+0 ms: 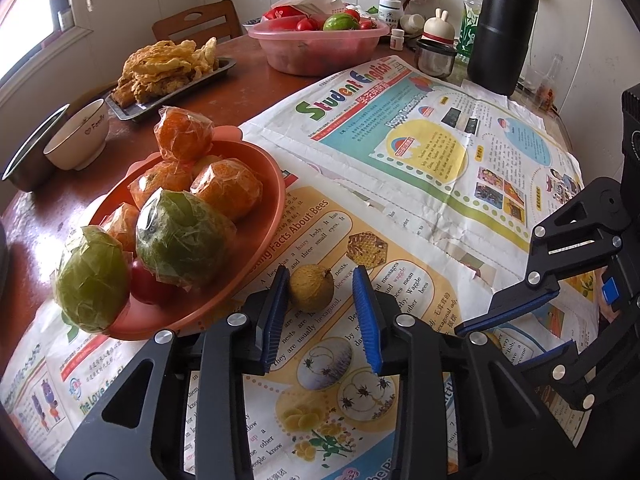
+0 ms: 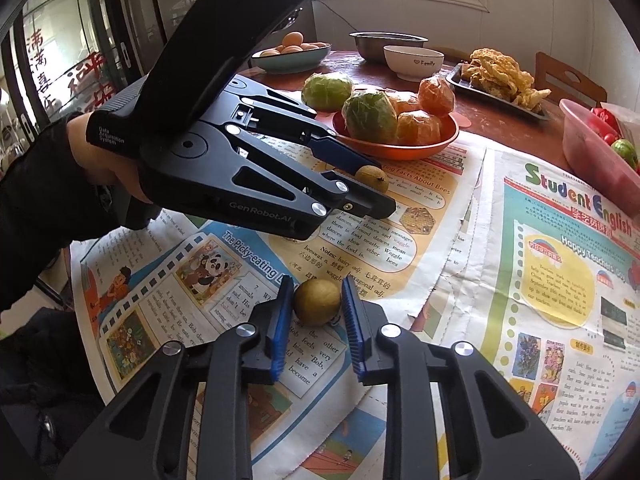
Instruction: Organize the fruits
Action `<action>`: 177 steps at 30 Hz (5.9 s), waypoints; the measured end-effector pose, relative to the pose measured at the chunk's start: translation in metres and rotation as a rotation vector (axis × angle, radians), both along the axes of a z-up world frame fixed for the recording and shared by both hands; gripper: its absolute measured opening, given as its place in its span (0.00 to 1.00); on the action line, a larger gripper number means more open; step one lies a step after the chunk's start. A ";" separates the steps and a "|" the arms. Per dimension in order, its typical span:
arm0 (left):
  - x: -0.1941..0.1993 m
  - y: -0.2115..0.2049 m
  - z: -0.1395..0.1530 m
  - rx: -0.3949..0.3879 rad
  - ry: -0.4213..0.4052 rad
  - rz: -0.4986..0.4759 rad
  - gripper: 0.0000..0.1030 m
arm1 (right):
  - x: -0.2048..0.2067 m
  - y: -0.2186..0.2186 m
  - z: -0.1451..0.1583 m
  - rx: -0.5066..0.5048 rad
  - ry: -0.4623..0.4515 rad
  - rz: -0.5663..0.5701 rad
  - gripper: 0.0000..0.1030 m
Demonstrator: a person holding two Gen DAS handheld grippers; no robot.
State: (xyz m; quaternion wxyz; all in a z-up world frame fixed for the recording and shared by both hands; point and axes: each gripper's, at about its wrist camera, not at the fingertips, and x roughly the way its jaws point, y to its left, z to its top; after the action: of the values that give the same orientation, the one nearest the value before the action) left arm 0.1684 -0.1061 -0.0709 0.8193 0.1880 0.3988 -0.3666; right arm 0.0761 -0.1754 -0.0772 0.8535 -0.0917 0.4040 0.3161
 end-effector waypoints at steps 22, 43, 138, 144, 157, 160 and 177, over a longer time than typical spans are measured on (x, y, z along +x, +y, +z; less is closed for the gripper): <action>-0.006 0.004 0.005 0.005 -0.019 0.003 0.14 | -0.005 -0.003 0.003 0.009 -0.010 0.001 0.22; 0.065 0.113 0.092 -0.149 -0.053 0.020 0.14 | 0.068 -0.004 0.075 0.035 -0.128 -0.017 0.22; 0.158 0.081 0.027 -0.156 0.163 -0.144 0.18 | 0.173 0.024 0.033 0.023 -0.013 -0.030 0.23; 0.159 0.080 0.028 -0.154 0.158 -0.145 0.18 | 0.172 0.023 0.035 0.025 -0.017 -0.034 0.23; 0.149 0.096 0.052 -0.180 0.096 -0.095 0.27 | 0.159 0.024 0.052 0.010 -0.064 -0.048 0.28; 0.143 0.102 0.058 -0.186 0.080 -0.080 0.29 | 0.154 0.024 0.057 0.003 -0.080 -0.056 0.28; 0.089 0.139 0.092 -0.252 -0.008 0.062 0.48 | 0.118 0.025 0.082 -0.035 -0.165 -0.091 0.39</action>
State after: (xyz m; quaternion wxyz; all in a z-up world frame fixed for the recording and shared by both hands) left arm 0.2575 0.0330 0.0213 0.8489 0.0729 0.3518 -0.3877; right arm 0.1936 -0.1506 0.0045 0.8957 -0.1137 0.3413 0.2612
